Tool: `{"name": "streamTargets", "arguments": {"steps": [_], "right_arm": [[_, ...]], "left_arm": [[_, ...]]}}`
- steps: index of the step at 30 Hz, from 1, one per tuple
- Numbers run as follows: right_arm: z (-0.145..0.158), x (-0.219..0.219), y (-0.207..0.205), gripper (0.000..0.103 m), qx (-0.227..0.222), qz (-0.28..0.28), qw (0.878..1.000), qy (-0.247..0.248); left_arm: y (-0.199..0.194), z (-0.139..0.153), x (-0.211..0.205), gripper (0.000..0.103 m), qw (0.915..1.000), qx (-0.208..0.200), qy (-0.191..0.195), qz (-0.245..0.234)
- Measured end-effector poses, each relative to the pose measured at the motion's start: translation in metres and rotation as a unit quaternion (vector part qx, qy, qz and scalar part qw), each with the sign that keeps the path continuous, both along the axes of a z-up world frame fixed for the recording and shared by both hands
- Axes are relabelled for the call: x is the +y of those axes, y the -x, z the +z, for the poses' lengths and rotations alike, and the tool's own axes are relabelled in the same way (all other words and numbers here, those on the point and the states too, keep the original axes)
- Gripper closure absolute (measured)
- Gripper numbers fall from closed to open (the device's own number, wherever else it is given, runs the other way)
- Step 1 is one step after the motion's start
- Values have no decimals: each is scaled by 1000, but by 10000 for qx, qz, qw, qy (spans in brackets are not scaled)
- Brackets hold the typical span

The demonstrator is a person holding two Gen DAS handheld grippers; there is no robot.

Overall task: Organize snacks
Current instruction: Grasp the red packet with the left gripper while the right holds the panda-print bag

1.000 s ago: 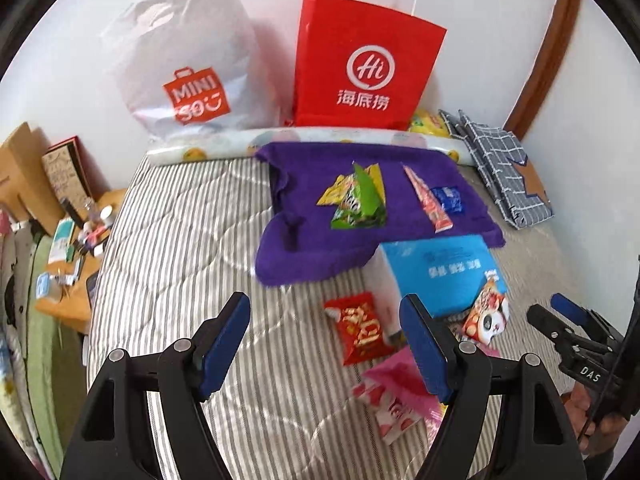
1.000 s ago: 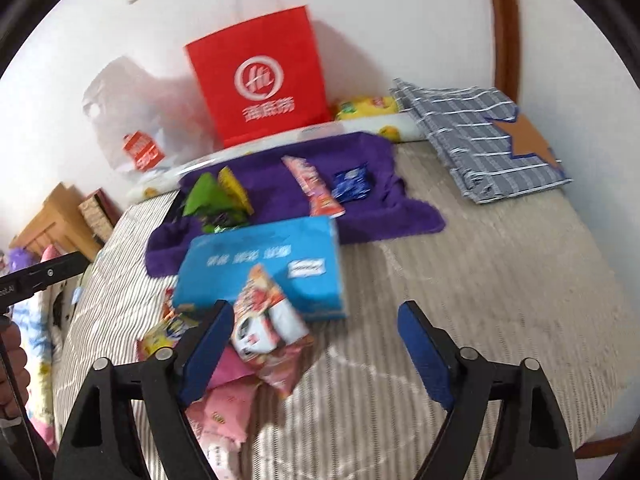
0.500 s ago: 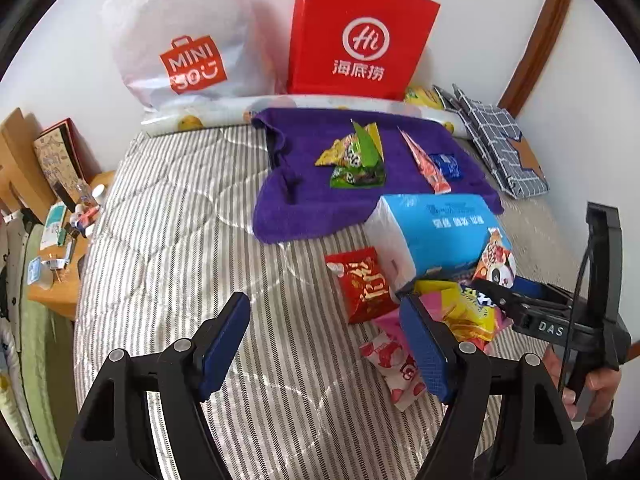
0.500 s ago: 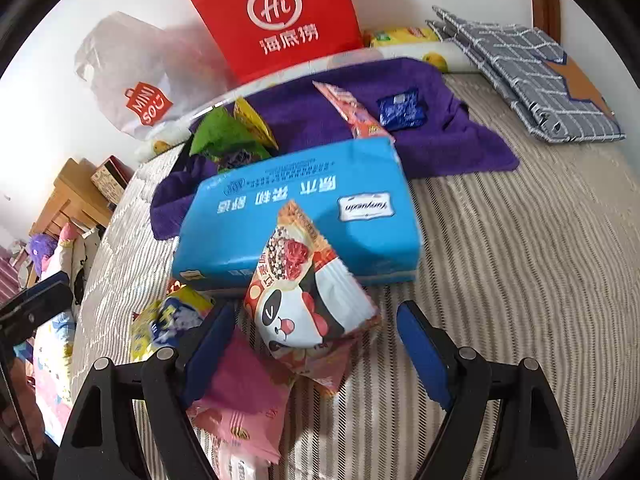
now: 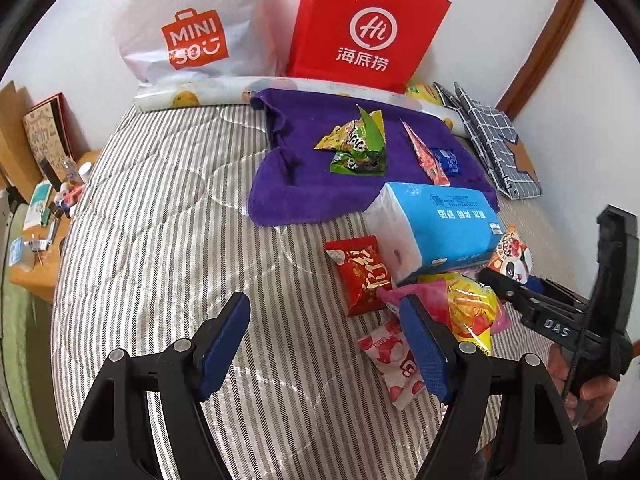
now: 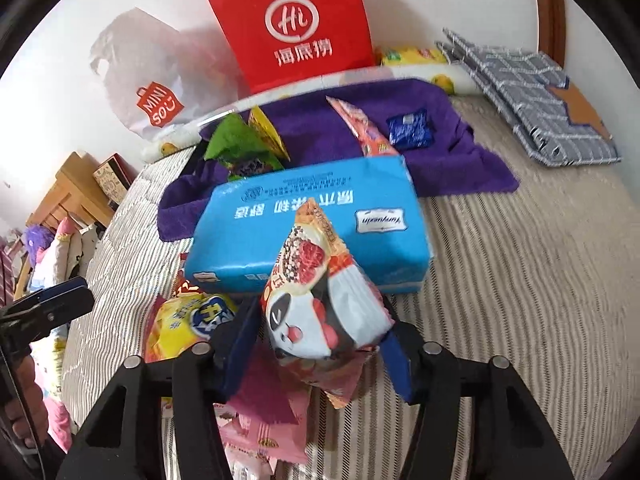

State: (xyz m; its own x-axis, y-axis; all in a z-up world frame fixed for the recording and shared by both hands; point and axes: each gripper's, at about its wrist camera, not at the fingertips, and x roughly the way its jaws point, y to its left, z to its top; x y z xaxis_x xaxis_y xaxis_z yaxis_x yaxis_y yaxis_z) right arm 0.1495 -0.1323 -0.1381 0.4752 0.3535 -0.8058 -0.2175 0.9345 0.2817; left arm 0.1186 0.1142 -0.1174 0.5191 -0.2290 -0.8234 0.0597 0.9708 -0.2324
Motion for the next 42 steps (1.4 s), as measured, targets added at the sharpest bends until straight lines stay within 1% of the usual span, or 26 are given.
{"name": "streamTargets", "arguments": {"steps": [4, 9, 15, 26, 42], "right_arm": [[11, -8, 8, 55, -111, -37, 9999, -100], [26, -20, 19, 56, -338, -163, 9993, -81], [35, -34, 26, 56, -470, -315, 9984, -65], [27, -48, 27, 56, -339, -516, 9981, -64], [21, -48, 29, 56, -257, -535, 9982, 23]], "left_arm": [[1, -2, 0, 26, 10000, -5, 27, -26], [2, -4, -3, 26, 9999, -8, 92, -105], [1, -8, -6, 26, 9997, 23, 146, -183], [2, -12, -8, 26, 9994, 46, 244, -241], [-1, -21, -12, 26, 9985, 157, 405, -335]]}}
